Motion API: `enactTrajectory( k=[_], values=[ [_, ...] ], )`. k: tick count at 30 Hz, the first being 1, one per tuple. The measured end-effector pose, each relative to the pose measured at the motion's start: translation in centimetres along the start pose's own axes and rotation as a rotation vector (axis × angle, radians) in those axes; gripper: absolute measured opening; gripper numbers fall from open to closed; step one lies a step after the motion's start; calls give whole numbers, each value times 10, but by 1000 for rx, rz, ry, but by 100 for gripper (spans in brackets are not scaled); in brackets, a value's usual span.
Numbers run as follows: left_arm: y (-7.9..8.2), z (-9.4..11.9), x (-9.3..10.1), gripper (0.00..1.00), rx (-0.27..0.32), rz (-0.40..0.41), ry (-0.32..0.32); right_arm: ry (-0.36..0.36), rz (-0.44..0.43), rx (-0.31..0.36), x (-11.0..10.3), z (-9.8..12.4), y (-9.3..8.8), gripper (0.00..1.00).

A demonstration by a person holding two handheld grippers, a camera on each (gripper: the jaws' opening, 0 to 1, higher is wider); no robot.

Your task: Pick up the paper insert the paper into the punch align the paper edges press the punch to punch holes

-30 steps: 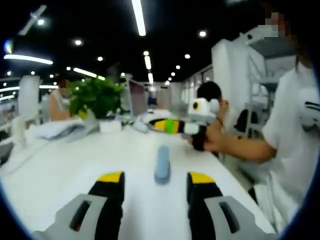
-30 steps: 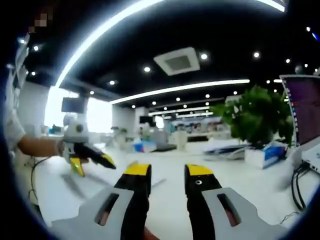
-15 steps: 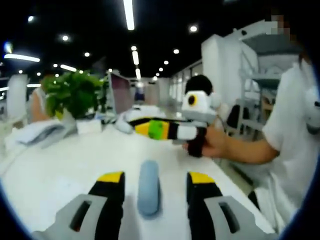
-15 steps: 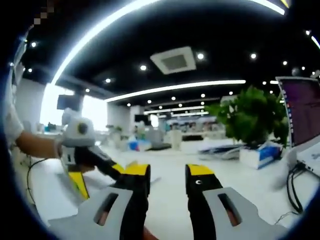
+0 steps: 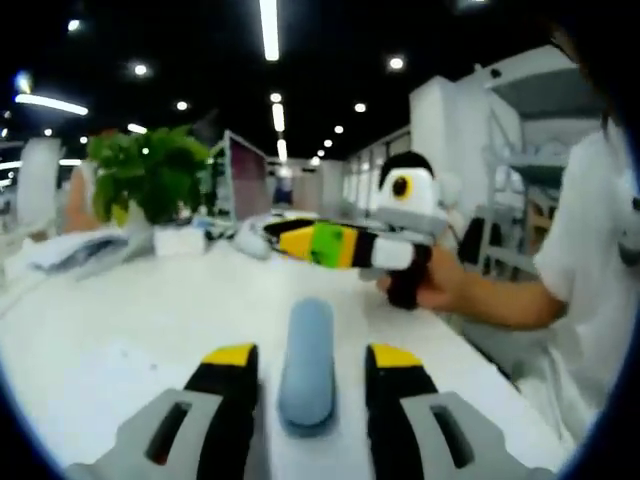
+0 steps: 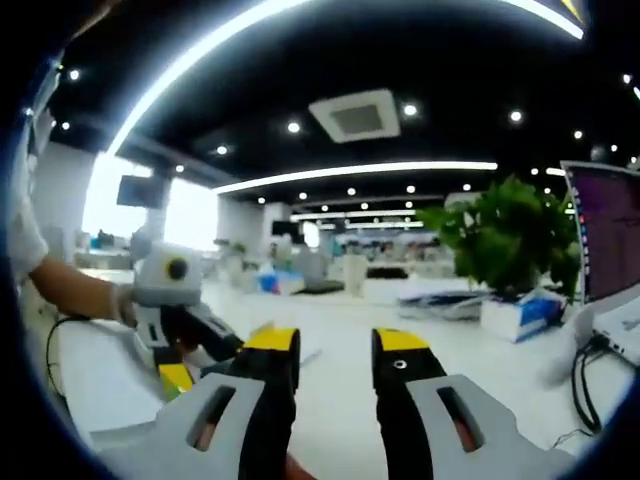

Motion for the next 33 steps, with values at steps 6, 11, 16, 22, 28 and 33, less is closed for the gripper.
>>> enactTrajectory(
  k=[6, 11, 16, 22, 28, 33],
  values=[
    [-1, 2, -3, 41, 7, -4, 17, -3, 9, -5, 0, 0, -1, 31],
    [-2, 1, -3, 35, 0, -8, 32, -12, 14, -11, 0, 0, -3, 31],
    [-2, 3, -7, 32, 4, 9, 38, -13, 23, -21, -1, 0, -5, 31],
    [-4, 1, -5, 29, -9, -16, 37, -12, 26, -26, -2, 0, -5, 31],
    [-4, 1, -7, 28, -10, -14, 36, -3, 11, -35, -3, -1, -6, 26],
    [-3, 1, -5, 25, -7, -25, 27, 5, 21, 9, -3, 4, 5, 9]
  ],
)
Point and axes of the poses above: the point that each gripper's makers call its tool centre point, and the gripper's own axes: z roughly backward along the fingers, x roughly to its right, y roughly out of its top, the point moved 2 cm from there along z, roughly backward along the fingers, and after that the axes turned 13 degrees about -z, right-handed, at the moved point
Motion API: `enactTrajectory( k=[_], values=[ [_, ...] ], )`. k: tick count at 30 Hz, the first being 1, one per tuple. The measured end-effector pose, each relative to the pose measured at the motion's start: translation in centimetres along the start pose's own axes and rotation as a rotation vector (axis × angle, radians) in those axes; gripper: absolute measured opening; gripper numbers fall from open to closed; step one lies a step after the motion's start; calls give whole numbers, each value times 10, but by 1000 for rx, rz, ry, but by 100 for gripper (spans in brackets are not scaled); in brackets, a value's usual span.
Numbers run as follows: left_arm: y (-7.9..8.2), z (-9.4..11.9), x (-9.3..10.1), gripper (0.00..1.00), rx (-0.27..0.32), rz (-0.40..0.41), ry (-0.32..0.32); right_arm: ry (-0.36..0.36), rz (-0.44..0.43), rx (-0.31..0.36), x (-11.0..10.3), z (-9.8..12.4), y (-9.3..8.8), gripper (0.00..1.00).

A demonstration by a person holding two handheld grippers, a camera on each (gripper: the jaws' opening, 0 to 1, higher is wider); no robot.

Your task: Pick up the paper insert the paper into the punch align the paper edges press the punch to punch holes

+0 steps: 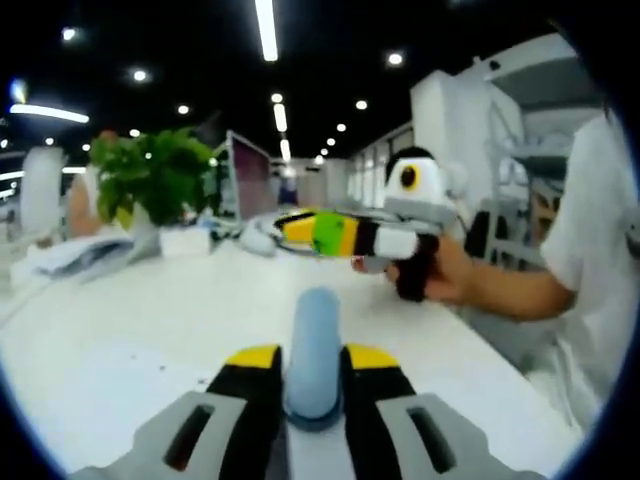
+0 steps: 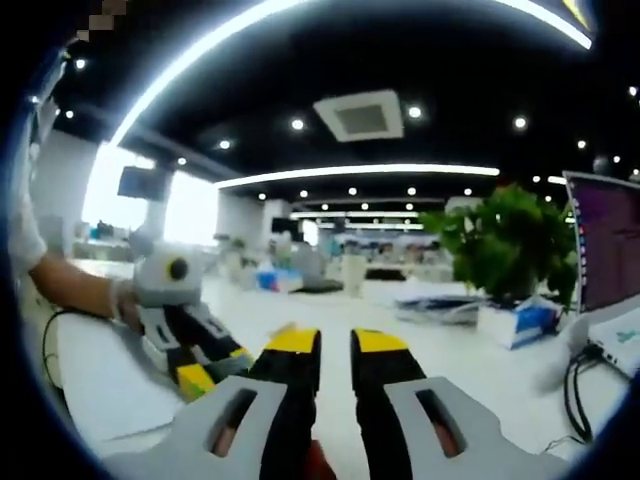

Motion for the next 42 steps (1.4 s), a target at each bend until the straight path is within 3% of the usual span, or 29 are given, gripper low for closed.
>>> enactTrajectory(
  k=[7, 12, 14, 20, 28, 30, 32, 37, 38, 39, 42],
  values=[
    [1, 0, -1, 25, 1, -4, -3, 32, 5, -27, -33, -11, 9, 5],
    [1, 0, -2, 25, 1, -8, -3, 43, -24, -69, -58, -26, 2, 4],
    [1, 0, -2, 25, 1, -11, -4, -13, -17, -112, -57, -32, -8, 4],
    [1, 1, -3, 25, 1, -16, -4, -31, -57, -176, -60, -39, -31, 4],
    [1, 1, -3, 25, 1, -16, -5, -79, 17, -166, -56, -37, -32, 2],
    [1, 1, -3, 25, 1, -17, -5, -109, 45, -193, -51, -35, -37, 2],
    [1, 1, -3, 25, 1, -16, -5, -112, -13, -194, -49, -33, -44, 1],
    [1, 1, -3, 25, 1, -17, -6, -130, -65, -235, -47, -34, -53, 1],
    [1, 1, -3, 25, 0, -17, -6, -137, -111, -260, -45, -32, -61, 1],
    [1, 1, -3, 25, 0, -19, -6, -122, -193, -243, -45, -32, -59, 1],
    [1, 1, -3, 25, 0, -20, -6, -122, -213, -254, -41, -32, -60, 1]
  ],
)
Point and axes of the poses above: the point that each gripper's makers call its tool centre point, and the gripper's own axes: z roughly backward along the fingers, x roughly to its right, y roughly out of its top, the point moved 2 cm from there along z, roughly backward along the fingers, and after that the axes turned 13 degrees about -z, right-handed, at the moved point
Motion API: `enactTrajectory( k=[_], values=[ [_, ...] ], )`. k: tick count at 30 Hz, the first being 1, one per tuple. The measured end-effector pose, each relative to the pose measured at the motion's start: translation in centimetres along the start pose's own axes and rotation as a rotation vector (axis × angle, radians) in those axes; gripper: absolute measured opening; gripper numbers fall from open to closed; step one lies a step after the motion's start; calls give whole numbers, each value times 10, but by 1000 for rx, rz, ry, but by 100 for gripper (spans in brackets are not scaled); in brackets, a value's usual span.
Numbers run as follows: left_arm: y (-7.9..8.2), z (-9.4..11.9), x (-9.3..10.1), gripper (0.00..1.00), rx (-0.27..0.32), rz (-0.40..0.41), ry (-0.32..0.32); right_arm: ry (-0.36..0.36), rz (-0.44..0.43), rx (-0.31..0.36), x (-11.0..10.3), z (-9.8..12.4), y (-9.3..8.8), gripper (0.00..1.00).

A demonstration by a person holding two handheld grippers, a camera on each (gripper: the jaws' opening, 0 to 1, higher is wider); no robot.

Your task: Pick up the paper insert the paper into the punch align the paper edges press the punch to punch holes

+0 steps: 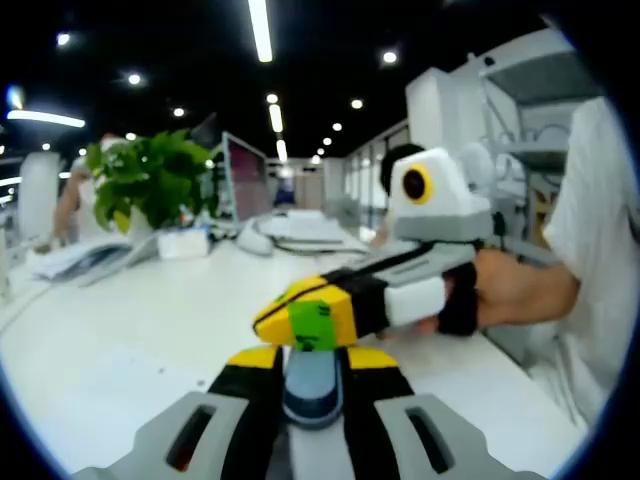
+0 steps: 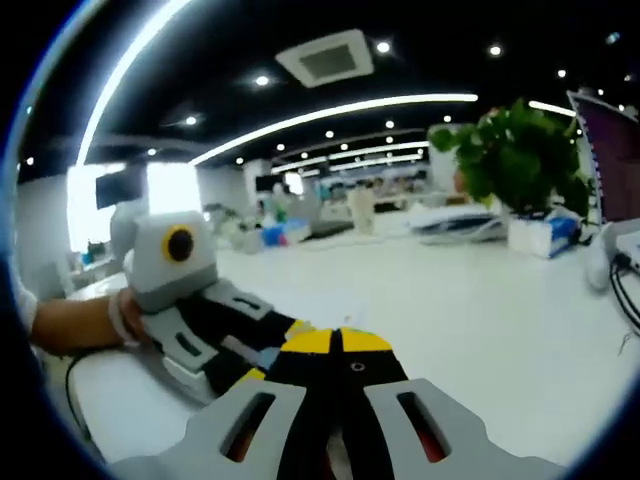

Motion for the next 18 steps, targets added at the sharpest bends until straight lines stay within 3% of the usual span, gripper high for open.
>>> enactTrajectory(
  k=[6, 10, 14, 18],
  values=[
    [0, 0, 0, 25, 0, 0, 1, -3, -14, 11, -2, 0, 0, 1],
    [0, 0, 1, 25, 0, 0, 2, -6, 41, 24, -7, 2, 1, 2],
    [0, 0, 1, 25, 0, 1, 2, 22, 104, 85, -20, 4, 15, 2],
    [0, 0, 1, 25, 0, 0, 1, 44, 140, 92, -32, 3, 23, 3]
  ],
)
Point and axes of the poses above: the point that each gripper's makers call its tool centre point, and the gripper's own axes: z roughly backward along the fingers, x roughly to its right, y roughly out of its top, the point moved 2 cm from there along z, roughly backward along the fingers, and after that the axes turned 13 degrees about -z, right-handed, at the moved point
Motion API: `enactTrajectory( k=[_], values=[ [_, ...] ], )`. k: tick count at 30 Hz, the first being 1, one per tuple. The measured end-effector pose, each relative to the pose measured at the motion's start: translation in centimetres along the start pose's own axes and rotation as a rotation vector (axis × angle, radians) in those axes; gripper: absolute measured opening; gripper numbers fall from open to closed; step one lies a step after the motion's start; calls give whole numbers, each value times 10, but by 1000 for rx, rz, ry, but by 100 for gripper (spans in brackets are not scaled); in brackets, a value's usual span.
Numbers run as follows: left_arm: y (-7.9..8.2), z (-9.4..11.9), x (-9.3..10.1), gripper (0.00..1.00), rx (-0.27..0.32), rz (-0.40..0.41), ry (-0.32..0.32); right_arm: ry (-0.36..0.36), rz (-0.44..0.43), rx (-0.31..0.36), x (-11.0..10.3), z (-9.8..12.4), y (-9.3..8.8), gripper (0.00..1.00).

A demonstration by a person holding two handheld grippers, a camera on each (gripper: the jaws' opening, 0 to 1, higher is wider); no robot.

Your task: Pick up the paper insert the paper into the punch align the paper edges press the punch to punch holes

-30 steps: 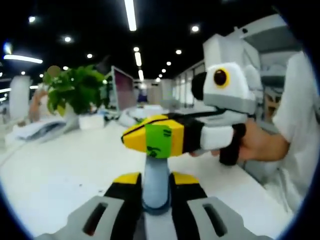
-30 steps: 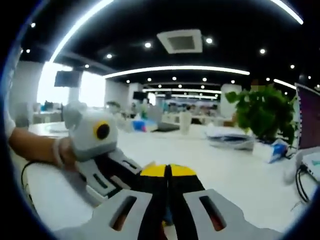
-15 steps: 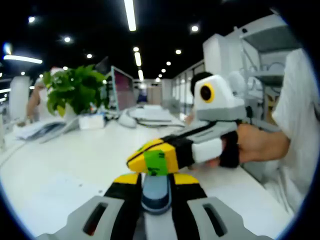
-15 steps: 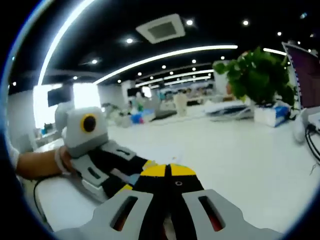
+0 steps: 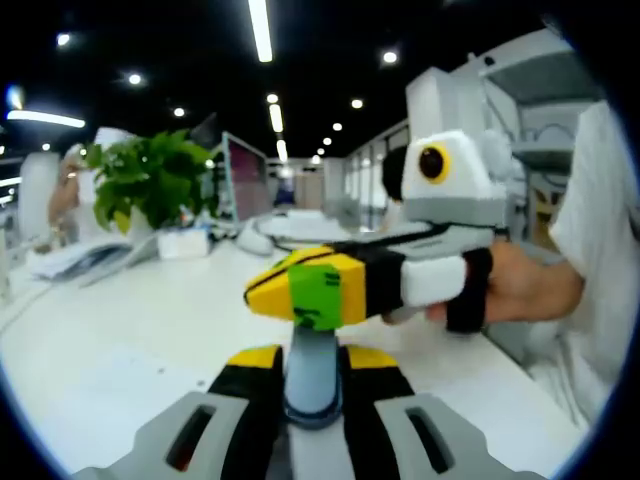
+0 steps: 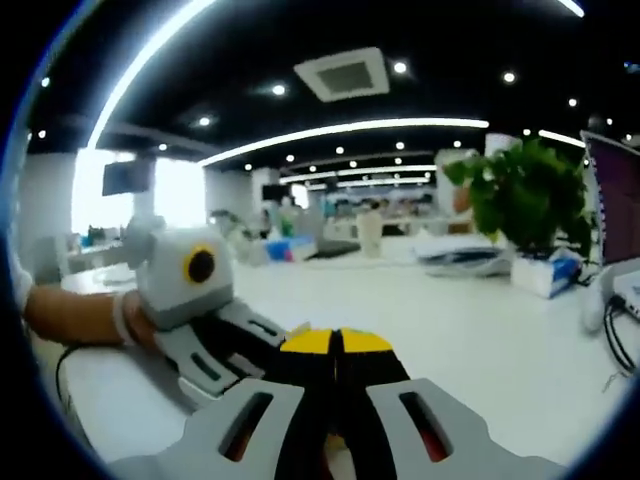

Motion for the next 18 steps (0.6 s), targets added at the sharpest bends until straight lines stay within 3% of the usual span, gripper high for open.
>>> enactTrajectory(
  k=[2, 3, 5, 7, 10, 13, 18],
  values=[
    [0, 0, 0, 25, 1, -1, -1, 17, 4, -17, -2, -2, -1, 3],
    [0, 0, 0, 25, 2, 0, -1, 65, 19, 54, -9, -3, 12, 4],
    [0, 0, 0, 25, 2, -2, 0, 54, 19, 34, -8, 0, 17, 4],
    [0, 0, 0, 25, 2, -1, 0, 50, 34, 83, -5, 7, 32, 4],
    [0, 0, 0, 25, 3, 2, 0, 39, 26, 106, 5, 19, 45, 5],
    [0, 0, 0, 25, 3, 3, 0, 4, 2, 103, 20, 30, 47, 7],
    [1, 0, 1, 27, 6, 2, -4, -49, -37, 71, 41, 43, 32, 11]
  ],
)
Point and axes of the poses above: the point that each gripper's makers call its tool centre point, and the gripper's own axes: z roughly backward along the fingers, x roughly to its right, y roughly out of its top, the point moved 2 cm from there along z, roughly backward along the fingers, and after that the axes turned 13 degrees about -z, right-handed, at the moved point
